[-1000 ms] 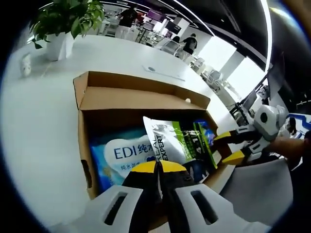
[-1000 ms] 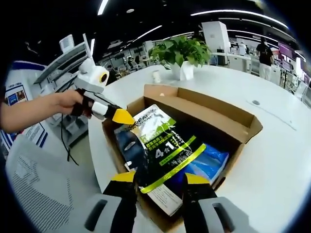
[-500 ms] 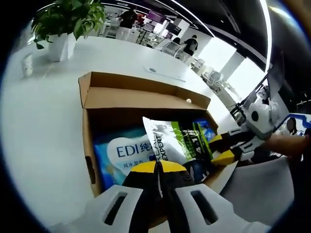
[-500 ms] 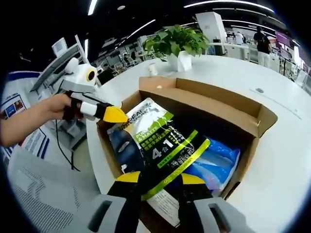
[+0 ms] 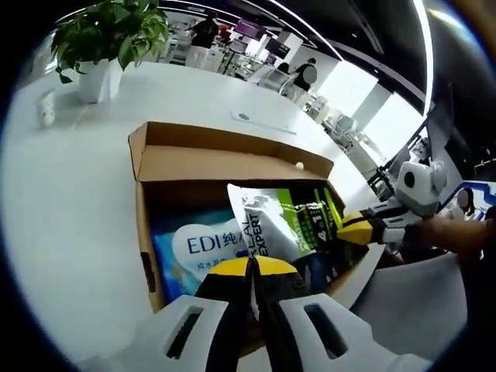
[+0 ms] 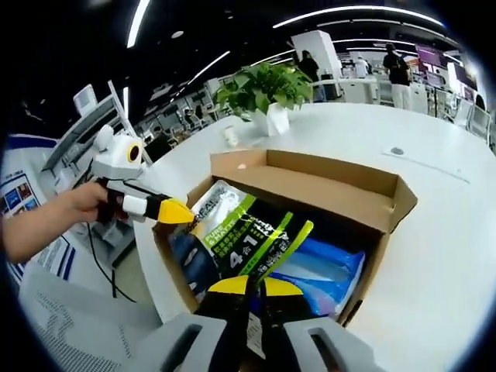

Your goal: Operate the shoe box by opening the lid, removing the specified soft item, and placing it in the target area until the item is outside and the box remains undamaged.

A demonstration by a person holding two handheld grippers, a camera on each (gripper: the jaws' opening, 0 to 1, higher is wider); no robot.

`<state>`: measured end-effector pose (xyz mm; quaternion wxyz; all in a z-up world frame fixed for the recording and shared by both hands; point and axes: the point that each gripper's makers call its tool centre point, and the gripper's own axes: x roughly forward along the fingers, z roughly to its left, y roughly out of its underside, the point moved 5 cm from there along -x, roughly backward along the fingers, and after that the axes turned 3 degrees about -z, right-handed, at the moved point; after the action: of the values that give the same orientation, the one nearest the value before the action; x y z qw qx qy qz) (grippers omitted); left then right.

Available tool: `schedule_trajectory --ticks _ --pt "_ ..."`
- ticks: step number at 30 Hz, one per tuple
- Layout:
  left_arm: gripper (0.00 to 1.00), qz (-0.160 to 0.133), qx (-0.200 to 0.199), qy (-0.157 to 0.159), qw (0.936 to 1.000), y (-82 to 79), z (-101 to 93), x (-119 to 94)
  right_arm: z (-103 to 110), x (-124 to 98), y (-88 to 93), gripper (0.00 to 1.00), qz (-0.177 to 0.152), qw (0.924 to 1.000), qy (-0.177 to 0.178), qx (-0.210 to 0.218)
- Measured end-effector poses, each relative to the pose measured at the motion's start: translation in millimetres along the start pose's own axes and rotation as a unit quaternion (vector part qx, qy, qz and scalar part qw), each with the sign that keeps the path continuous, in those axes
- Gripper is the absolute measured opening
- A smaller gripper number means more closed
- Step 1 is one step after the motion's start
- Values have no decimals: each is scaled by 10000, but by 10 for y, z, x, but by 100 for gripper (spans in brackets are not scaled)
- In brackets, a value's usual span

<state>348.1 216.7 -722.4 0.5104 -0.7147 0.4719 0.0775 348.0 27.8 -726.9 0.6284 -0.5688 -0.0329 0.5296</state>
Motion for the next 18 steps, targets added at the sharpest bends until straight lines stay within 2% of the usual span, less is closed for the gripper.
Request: schedule_trajectory --ticks 9,18 --pt "0 -51 144 65 9999 -112 -222 11 -57 -206 -165 0 -203 9998 81 35" --pt "0 -25 269 162 9995 -220 -516 117 -250 -475 -244 0 -309 9990 264 188"
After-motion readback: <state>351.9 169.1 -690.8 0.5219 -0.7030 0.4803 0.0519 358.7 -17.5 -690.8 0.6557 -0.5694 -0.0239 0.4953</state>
